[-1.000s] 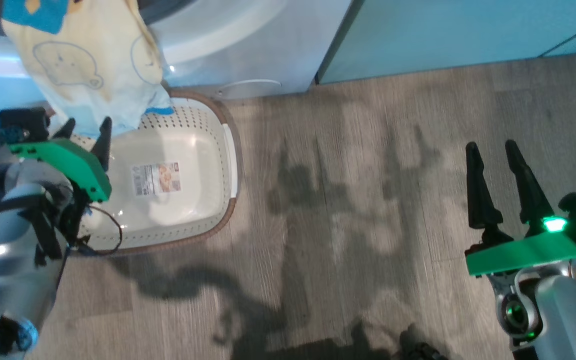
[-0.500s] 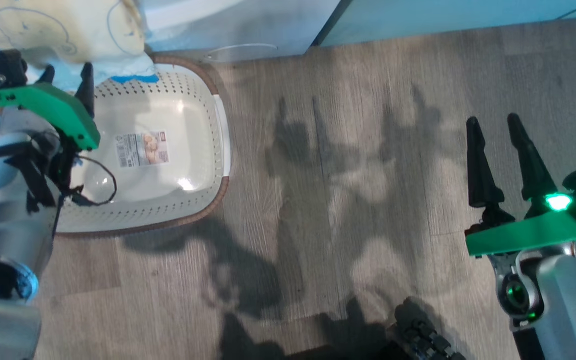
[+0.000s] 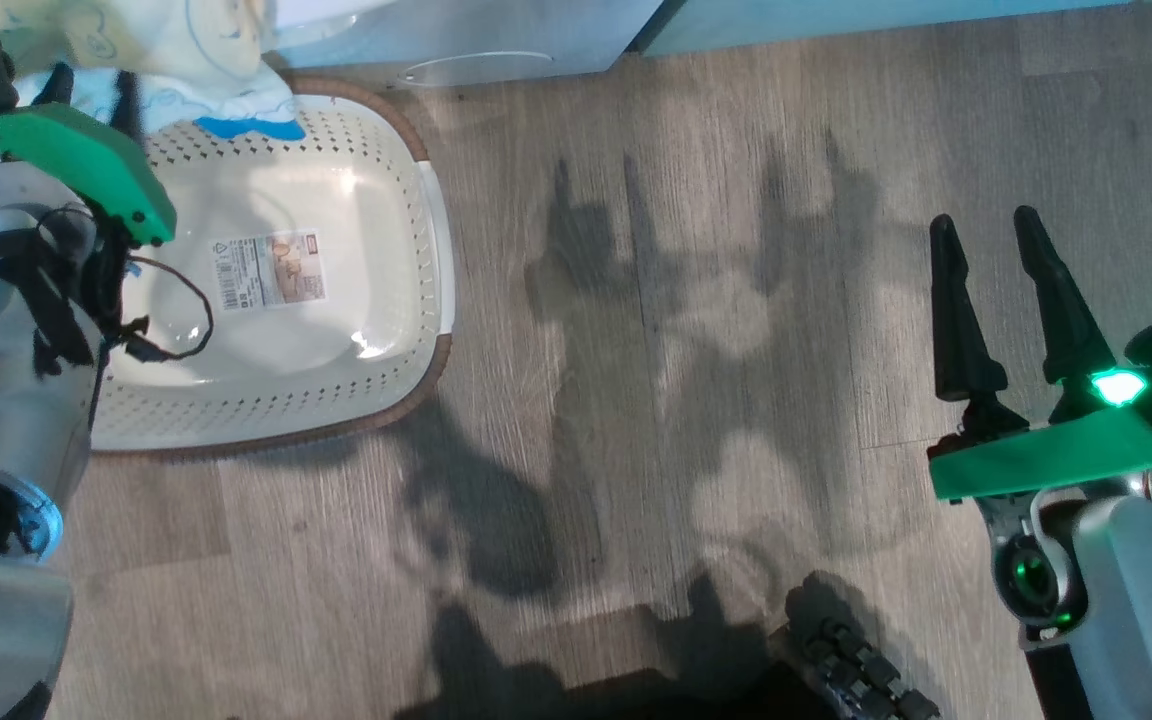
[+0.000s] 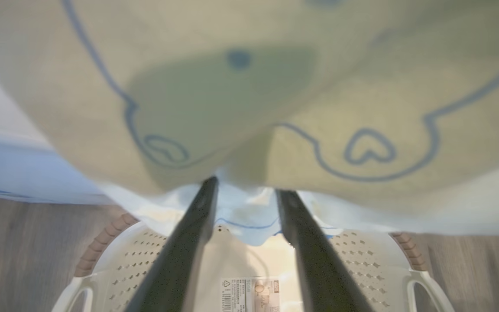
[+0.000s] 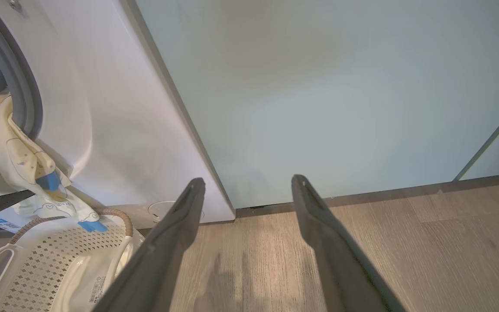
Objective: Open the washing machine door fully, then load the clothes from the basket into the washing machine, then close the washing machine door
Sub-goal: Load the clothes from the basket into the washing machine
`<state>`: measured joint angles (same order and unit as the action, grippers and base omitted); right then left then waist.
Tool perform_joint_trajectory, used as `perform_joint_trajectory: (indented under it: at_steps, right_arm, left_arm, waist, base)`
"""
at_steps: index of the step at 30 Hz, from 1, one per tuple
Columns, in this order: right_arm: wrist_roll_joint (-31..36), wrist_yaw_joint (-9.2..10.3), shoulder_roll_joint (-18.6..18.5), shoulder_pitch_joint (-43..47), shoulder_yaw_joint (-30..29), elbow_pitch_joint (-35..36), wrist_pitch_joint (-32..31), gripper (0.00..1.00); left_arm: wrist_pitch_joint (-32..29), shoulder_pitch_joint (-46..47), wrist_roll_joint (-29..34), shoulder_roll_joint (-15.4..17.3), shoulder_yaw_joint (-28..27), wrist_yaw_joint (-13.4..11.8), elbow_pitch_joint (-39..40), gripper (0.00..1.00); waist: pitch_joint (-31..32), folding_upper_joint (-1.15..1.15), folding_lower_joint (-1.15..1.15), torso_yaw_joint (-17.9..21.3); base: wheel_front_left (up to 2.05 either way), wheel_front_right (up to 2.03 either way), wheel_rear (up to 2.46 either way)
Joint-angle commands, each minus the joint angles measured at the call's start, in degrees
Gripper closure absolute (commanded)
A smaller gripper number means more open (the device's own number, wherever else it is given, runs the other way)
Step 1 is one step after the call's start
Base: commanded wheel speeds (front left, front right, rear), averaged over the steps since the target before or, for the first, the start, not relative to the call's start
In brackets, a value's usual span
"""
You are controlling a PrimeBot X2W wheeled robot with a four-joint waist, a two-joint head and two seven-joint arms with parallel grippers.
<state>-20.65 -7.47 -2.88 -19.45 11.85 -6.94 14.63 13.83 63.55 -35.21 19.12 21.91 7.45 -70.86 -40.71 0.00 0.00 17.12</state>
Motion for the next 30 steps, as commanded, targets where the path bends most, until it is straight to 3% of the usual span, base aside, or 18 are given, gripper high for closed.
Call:
perform_joint_trajectory:
  at_steps: [1, 2, 3, 4, 12, 30]
  right_arm:
    - [0.1, -0.02, 0.0, 0.0, 1.1, 1.6, 0.4, 0.0]
    - [0.1, -0.02, 0.0, 0.0, 1.1, 1.6, 0.4, 0.0]
    - [0.1, -0.02, 0.0, 0.0, 1.1, 1.6, 0.4, 0.0]
    - [0.1, -0.02, 0.0, 0.0, 1.1, 1.5, 0.4, 0.0]
    - [0.2, -0.02, 0.0, 0.6, 0.7, 1.1, 0.4, 0.0]
    - [-0.6, -0.02, 0.0, 3.4, 0.4, -0.1, 0.4, 0.0]
  left_arm:
    - [0.9, 1.6, 0.7, 2.5, -0.5, 0.0, 1.2, 0.57]
    - [1.0, 1.6, 0.7, 2.5, -0.2, 0.0, 1.3, 0.68]
    - [1.0, 1.5, 0.7, 2.6, 0.0, 0.0, 1.5, 0.93]
    - [1.0, 1.5, 0.6, 2.7, 0.2, 0.0, 1.6, 1.0]
    - [1.1, -0.9, -1.0, 2.9, 0.9, 0.0, 4.6, 1.0]
    - [1.2, -12.4, -1.2, 4.7, -1.6, 0.0, 25.3, 1.0]
  waist:
    - [0.0, 0.0, 0.0, 0.1]
    - [0.0, 0.0, 0.0, 0.1]
    - [0.1, 0.0, 0.0, 0.1]
    - [0.1, 0.0, 0.0, 0.1]
    - [2.1, 0.0, 0.0, -0.2]
    - [10.9, 0.0, 0.0, -2.4]
  base:
    - [0.0, 0.0, 0.0]
    - [0.0, 0.0, 0.0]
    - [0.0, 0.0, 0.0]
    - [0.0, 0.0, 0.0]
    - [0.0, 0.0, 0.0]
    - [0.0, 0.0, 0.0]
